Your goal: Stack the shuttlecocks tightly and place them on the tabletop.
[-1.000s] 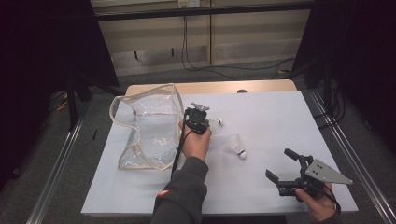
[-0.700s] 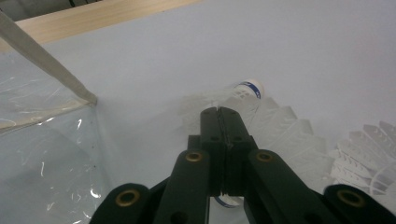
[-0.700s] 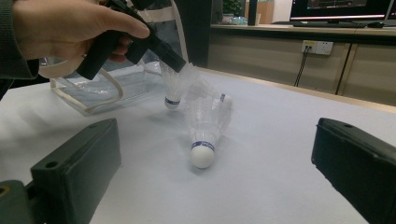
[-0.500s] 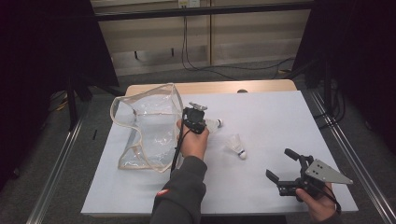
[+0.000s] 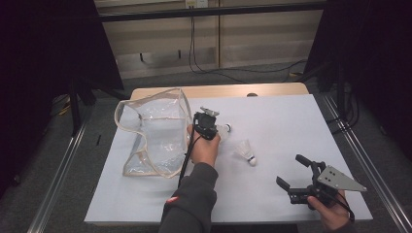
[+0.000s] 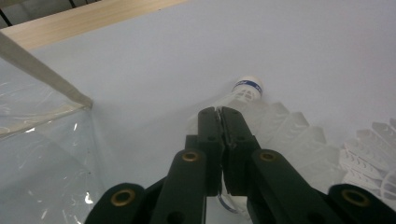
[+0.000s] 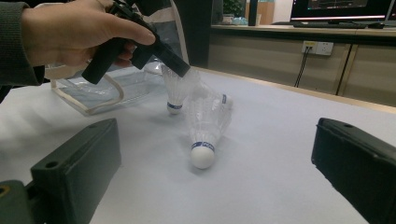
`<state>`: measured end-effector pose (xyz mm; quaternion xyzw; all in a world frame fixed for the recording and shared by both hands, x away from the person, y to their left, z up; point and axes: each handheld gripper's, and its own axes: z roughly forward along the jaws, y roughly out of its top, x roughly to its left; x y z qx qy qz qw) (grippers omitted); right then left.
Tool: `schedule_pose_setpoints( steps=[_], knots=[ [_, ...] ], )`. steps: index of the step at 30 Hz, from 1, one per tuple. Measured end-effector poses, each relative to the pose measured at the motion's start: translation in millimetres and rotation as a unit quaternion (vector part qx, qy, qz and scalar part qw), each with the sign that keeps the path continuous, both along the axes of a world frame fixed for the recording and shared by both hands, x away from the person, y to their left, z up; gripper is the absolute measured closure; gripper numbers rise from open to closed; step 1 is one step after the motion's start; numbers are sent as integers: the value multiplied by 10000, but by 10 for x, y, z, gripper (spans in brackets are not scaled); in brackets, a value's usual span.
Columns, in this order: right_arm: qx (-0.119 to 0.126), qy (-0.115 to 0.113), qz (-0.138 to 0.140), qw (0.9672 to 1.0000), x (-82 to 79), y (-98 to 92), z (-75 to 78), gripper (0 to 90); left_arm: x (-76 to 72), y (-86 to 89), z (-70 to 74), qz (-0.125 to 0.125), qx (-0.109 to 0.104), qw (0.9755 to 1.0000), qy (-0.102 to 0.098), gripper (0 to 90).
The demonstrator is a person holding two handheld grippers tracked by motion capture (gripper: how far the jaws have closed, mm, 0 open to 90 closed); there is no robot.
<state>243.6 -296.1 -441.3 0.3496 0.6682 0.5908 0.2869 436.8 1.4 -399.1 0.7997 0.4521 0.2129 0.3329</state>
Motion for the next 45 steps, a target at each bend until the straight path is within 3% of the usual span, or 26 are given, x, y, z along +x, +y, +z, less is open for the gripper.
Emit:
schedule_pose_setpoints(
  steps=[10, 13, 16, 38, 45],
  knots=[
    [14, 2, 6, 10000, -1, 2, 2, 6, -15, -3, -4, -53, 2, 10000, -10, 854],
    [30, 1, 7, 10000, -3, 3, 3, 6, -15, -3, -10, -71, 89, 9999, -2, 866],
    [13, 1, 10, 10000, -4, 1, 1, 5, -11, 24, 5, -17, 191, 9998, -88, 885],
    [17, 1, 14, 10000, -1, -1, 0, 5, 63, 87, 51, 294, 197, 9982, -475, 895],
    [24, 11, 25, 10000, 1, -4, -4, 5, 84, 86, 40, 322, 257, 9983, -404, 895]
  ],
)
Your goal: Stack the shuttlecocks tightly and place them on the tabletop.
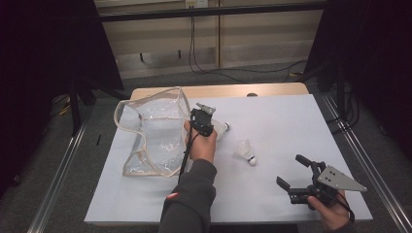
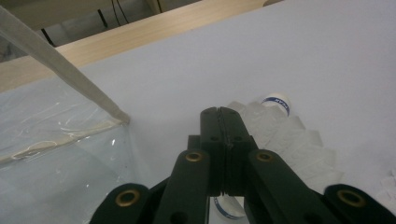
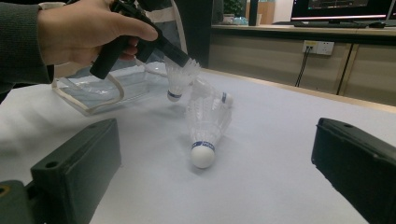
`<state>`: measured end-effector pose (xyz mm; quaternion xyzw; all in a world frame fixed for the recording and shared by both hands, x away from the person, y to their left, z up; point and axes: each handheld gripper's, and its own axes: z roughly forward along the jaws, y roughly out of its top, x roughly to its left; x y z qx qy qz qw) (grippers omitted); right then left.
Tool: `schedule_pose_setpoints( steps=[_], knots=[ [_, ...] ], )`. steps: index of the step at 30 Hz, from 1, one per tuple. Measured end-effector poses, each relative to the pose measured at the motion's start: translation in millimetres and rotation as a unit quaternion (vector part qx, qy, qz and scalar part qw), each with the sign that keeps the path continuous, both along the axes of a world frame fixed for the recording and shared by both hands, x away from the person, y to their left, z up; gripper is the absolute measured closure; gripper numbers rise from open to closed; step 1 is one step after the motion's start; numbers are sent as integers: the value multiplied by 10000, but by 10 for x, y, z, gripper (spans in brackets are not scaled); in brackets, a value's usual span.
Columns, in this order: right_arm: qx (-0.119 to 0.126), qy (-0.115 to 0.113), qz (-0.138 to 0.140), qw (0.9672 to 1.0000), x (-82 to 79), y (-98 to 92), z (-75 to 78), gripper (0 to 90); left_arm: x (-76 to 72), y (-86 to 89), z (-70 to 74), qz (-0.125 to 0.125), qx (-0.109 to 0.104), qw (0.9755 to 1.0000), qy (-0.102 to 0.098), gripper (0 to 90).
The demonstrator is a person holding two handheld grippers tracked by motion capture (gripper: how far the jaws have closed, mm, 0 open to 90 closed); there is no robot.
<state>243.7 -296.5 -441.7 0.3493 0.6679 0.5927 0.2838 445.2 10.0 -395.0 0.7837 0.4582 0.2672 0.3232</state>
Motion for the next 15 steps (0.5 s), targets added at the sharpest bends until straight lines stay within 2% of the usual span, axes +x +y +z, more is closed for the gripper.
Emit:
schedule_pose_setpoints(
  steps=[8, 15],
  knots=[
    [-14, 0, 1, 10000, -1, -1, -2, 5, -23, 13, 9, -27, -35, 10000, 16, 896],
    [-41, -17, 5, 10000, -1, 6, 1, 5, -76, 16, -4, -152, 85, 9998, 71, 900]
  ],
)
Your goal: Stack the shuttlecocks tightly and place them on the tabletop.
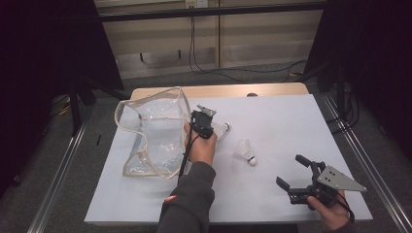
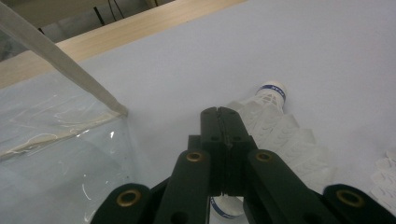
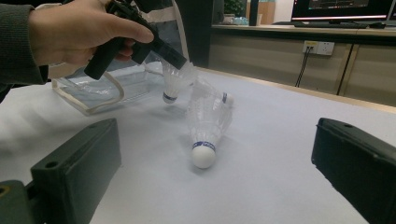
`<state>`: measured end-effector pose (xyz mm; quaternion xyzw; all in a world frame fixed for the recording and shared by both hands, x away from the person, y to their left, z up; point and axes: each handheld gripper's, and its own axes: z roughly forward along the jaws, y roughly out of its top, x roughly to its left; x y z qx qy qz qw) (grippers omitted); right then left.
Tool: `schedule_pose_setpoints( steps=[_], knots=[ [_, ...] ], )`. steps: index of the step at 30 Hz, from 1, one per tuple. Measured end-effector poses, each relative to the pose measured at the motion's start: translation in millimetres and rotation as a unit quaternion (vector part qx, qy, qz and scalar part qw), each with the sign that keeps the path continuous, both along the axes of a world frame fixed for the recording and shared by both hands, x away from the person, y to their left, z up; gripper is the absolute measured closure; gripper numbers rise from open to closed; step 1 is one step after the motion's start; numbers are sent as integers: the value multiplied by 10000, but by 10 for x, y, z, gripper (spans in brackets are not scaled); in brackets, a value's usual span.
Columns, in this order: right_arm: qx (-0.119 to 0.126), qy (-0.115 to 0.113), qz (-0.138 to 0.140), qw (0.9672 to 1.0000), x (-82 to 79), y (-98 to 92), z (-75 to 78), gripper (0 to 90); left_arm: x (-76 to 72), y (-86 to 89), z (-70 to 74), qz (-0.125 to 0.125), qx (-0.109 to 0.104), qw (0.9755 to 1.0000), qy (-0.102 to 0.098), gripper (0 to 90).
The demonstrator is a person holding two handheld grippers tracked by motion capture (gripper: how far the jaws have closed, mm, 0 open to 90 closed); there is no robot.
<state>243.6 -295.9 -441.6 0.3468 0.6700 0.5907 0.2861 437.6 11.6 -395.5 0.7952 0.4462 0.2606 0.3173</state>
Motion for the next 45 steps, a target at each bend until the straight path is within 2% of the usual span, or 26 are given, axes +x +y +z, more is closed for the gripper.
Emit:
schedule_pose_setpoints(
  steps=[7, 9, 15, 18, 20, 24, 26, 30, 32, 36, 40, 45],
  knots=[
    [18, -1, 1, 10000, -2, 0, 1, 5, -31, 13, 12, -97, 52, 9999, 78, 900],
    [12, -7, 8, 10000, -1, 2, 1, 5, -45, 4, 12, -158, 9, 9998, 120, 900],
    [13, -2, 1, 10000, -4, 1, 3, 5, -83, -23, -24, -301, 202, 9992, 149, 900],
    [12, -8, 0, 10000, -4, 0, 3, 5, -101, -53, -38, -369, 285, 9989, 92, 900],
    [8, -11, 2, 10000, -2, 1, 1, 5, -98, -66, -42, -406, 166, 9989, 140, 898],
    [13, -8, 6, 10000, -1, 3, -1, 5, -101, -86, -65, -425, -184, 9988, 186, 829],
    [5, -5, -5, 10000, -1, -1, -1, 5, -111, -95, -70, -484, -370, 9979, 225, 817],
    [17, 2, -7, 10000, 1, -1, -2, 6, -130, -87, -57, -505, -607, 9966, 239, 771],
    [12, -3, -7, 10000, 3, 2, -2, 5, -140, -89, -42, -519, -713, 9959, 193, 720],
    [0, 12, 1, 10000, 3, 5, -2, 5, -142, -91, -33, -559, -842, 9946, 241, 661],
    [-1, 15, 5, 10000, 2, 7, -1, 5, -144, -107, -36, -611, -924, 9936, 242, 648],
    [6, 2, 1, 10000, 4, 3, 0, 5, -138, -113, -61, -669, -854, 9936, 315, 645]
  ],
)
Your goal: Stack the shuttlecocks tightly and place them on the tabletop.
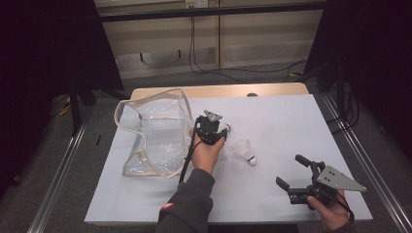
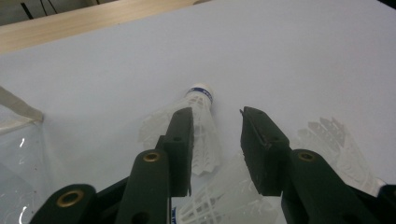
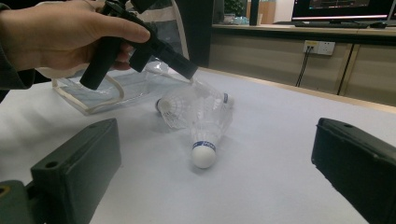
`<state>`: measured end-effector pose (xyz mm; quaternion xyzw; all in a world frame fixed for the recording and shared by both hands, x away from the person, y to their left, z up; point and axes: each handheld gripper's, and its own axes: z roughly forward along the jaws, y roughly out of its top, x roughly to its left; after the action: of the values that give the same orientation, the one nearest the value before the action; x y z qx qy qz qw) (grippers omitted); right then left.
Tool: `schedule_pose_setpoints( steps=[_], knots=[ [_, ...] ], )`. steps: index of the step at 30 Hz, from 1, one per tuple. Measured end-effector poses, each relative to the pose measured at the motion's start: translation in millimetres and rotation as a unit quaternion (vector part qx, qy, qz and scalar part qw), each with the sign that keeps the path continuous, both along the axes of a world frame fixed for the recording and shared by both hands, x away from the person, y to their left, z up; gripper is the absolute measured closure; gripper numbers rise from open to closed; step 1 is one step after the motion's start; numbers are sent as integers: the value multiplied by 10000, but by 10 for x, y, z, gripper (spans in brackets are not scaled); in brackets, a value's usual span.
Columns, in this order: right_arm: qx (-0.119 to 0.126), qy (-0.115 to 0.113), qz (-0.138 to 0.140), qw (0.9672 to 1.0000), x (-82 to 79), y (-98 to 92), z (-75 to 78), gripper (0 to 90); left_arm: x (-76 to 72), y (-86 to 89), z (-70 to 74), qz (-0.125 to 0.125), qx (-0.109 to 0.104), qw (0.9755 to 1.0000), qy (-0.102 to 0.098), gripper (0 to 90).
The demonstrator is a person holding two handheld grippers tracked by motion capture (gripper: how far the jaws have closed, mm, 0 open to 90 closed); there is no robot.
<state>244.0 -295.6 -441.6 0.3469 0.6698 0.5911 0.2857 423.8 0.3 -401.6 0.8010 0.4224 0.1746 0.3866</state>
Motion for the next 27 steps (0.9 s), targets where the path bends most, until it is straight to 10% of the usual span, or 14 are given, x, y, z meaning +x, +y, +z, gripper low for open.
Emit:
schedule_pose_setpoints(
  steps=[27],
  knots=[
    [-10, 19, 22, 10000, -3, 13, -2, 5, -108, -22, -99, -437, -155, 9989, 74, 560]
  ],
)
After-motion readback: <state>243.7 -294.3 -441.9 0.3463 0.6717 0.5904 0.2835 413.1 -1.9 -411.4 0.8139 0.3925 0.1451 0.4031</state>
